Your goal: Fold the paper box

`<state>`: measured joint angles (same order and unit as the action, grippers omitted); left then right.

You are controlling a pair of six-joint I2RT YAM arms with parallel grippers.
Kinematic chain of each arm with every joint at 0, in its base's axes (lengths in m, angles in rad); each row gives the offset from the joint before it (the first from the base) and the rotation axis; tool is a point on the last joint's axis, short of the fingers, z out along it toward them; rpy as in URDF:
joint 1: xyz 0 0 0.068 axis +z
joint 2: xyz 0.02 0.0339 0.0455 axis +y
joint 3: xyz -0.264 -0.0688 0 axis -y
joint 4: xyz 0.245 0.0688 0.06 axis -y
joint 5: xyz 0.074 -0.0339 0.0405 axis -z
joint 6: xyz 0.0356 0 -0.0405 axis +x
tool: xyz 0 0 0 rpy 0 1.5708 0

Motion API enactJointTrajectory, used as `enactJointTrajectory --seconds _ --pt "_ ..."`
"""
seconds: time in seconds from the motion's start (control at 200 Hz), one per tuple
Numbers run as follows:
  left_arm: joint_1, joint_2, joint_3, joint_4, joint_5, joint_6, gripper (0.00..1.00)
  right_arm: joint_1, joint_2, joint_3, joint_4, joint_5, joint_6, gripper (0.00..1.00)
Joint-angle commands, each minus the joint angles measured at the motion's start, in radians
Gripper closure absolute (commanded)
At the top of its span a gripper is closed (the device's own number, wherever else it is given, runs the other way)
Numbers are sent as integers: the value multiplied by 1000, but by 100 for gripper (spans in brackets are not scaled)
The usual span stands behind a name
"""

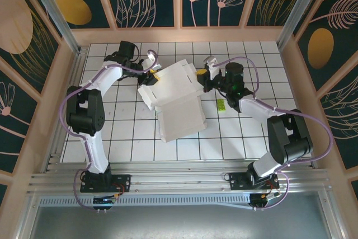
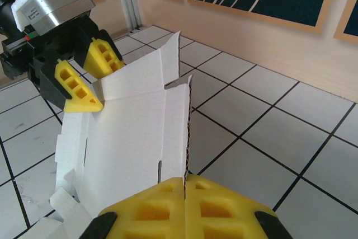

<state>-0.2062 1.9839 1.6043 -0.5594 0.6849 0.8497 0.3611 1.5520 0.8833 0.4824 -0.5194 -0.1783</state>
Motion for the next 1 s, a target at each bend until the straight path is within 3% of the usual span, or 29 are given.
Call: enactJointTrajectory --seconds 0.0,0.135,0.32,0.45,0.531,0.581,0.701,0.801,0.876,0.996 --pt "-4 -52 -12 27 -37 -18 67 -8 9 19 13 7 -20 100" --pt "-4 -71 -24 37 -77 -25 73 -7 15 22 9 7 -13 100" --pt "-10 -105 -59 78 -76 -49 98 -7 22 27 17 13 29 100" --pt "-30 -150 -121 159 -86 -71 100 -6 25 33 22 28 101 100" --pt "-54 -191 -173 242 -155 -95 100 -4 23 53 -2 96 189 77" --pt "-72 -221 -218 311 -218 -101 100 -4 17 82 -55 171 288 69" --pt "-142 -296 -319 430 -421 -39 100 -7 -32 143 -246 357 634 63" --pt "-186 -311 -347 468 -555 3 100 -9 -92 134 -364 388 901 58" --pt "-204 -311 -344 480 -617 12 100 -2 -156 58 -319 349 1060 53" --pt "-246 -299 -343 487 -735 70 100 31 -253 -98 -109 292 1291 40"
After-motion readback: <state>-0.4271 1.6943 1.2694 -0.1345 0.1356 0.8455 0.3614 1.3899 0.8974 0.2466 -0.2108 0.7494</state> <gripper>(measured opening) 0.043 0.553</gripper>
